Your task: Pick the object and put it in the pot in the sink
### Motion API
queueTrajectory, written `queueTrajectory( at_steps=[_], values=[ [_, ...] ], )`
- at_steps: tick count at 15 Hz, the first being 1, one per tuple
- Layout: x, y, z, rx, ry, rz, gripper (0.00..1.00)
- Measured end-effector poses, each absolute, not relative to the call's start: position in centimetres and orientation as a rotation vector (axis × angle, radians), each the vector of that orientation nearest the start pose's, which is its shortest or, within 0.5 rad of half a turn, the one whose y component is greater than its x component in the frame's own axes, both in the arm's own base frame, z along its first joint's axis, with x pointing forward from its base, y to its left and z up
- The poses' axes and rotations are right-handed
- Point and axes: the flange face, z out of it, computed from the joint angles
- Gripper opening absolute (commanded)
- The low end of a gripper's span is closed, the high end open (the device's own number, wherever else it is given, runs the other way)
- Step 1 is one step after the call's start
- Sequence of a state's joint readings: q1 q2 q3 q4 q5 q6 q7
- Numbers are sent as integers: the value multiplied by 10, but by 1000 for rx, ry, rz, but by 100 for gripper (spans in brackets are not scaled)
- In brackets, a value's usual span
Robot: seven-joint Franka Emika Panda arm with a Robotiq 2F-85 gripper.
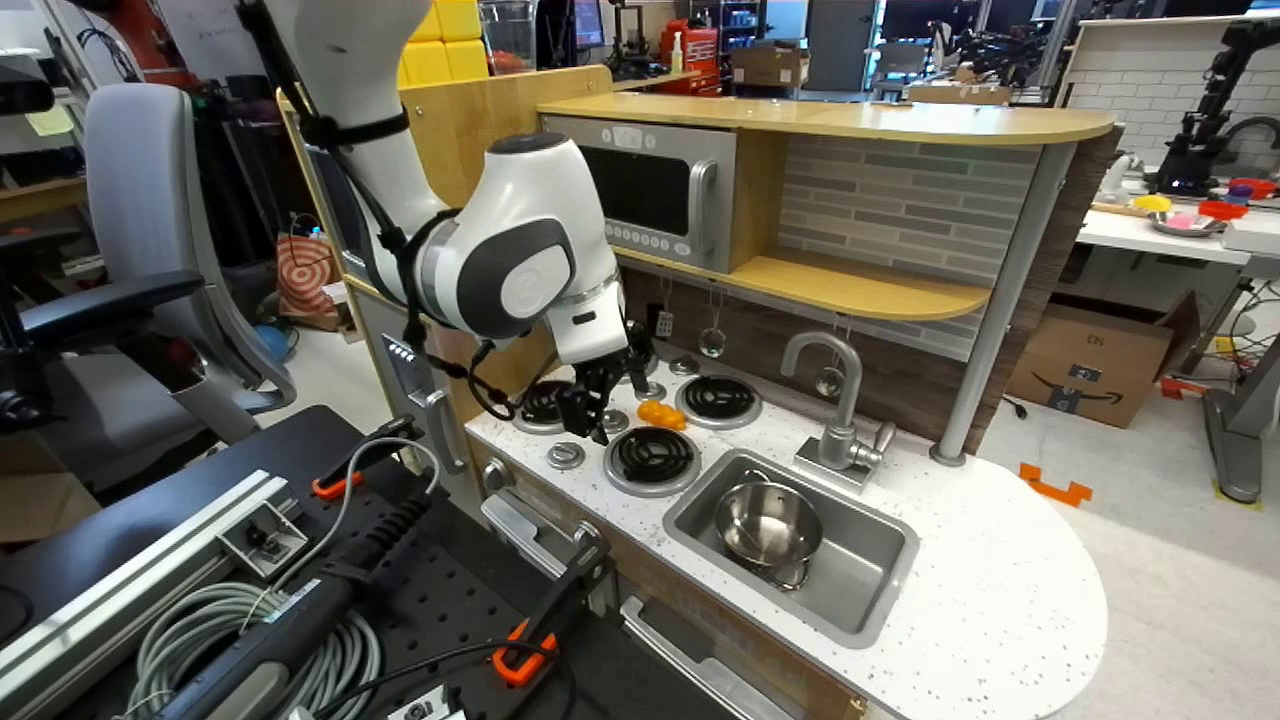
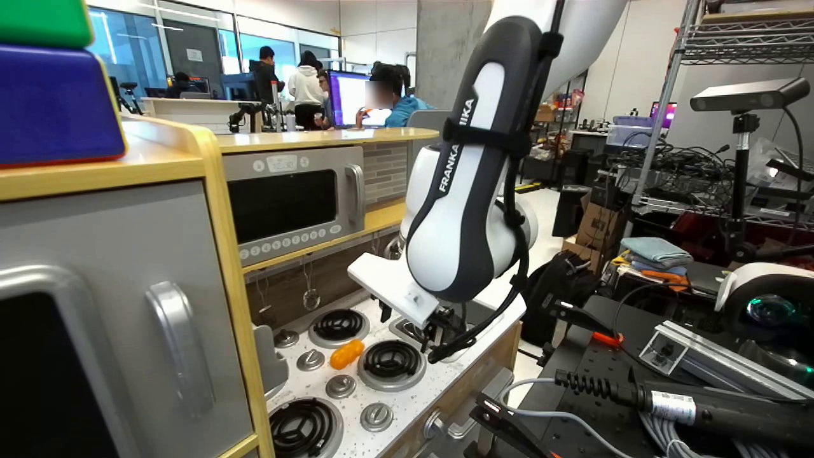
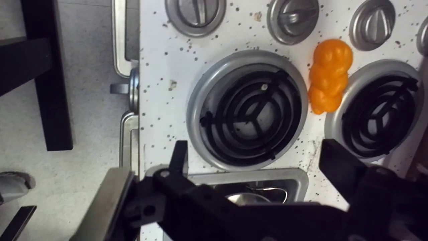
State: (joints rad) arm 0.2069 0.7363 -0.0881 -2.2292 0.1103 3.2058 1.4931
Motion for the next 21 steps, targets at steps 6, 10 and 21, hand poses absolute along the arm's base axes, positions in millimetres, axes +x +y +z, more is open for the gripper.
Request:
queueTrajectory(
  at_steps=[6,10,21],
  values=[
    [569,60,38,-2063,2011,-414,100],
    [595,59,17,-2005,2029,-450,100],
    [633,72,-6,-1891,2061,-449,100]
  ],
)
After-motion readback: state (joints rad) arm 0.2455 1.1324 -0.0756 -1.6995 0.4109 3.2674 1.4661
